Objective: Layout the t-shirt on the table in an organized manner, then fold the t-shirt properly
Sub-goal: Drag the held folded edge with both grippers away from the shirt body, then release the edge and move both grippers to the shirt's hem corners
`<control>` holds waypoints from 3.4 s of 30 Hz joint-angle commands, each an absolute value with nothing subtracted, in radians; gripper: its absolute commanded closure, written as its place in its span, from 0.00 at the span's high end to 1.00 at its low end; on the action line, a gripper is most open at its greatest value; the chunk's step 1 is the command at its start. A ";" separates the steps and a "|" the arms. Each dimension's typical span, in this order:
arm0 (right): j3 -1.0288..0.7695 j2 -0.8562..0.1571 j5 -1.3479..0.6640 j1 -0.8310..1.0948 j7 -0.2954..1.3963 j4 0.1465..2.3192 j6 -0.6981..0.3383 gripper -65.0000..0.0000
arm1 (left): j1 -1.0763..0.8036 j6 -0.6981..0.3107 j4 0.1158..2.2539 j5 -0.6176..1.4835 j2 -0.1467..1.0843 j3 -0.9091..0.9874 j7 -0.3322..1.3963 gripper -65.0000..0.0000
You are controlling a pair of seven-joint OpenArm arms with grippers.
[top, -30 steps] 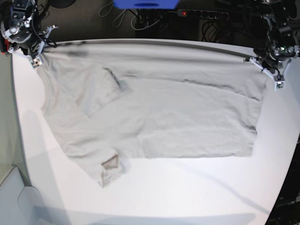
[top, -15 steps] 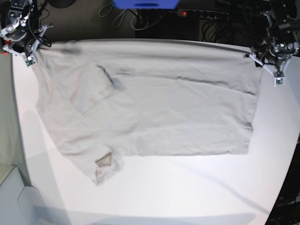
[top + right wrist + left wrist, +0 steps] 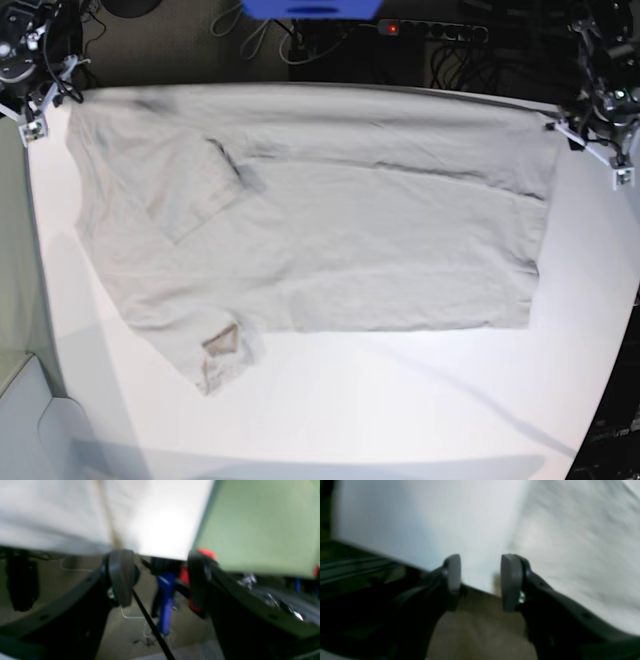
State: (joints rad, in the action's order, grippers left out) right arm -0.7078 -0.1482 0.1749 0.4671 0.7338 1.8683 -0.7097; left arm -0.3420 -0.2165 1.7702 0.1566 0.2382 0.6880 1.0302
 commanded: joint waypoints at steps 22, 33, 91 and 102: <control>-0.661 -0.162 0.423 -0.383 0.702 1.498 -0.698 0.53 | 0.237 -0.214 1.655 0.157 0.217 0.745 0.969 0.40; -0.486 -0.226 0.435 -0.858 0.492 0.625 -0.698 0.53 | 0.237 -0.202 1.420 0.150 0.217 0.650 0.690 0.40; -0.476 -0.332 0.433 -0.723 0.197 0.358 -0.693 0.00 | 0.458 -0.200 1.035 0.150 0.331 0.657 0.570 0.40; -0.475 -0.326 0.433 -0.725 0.197 0.358 -0.693 0.00 | 0.535 -0.202 0.722 0.148 0.331 0.476 0.397 0.66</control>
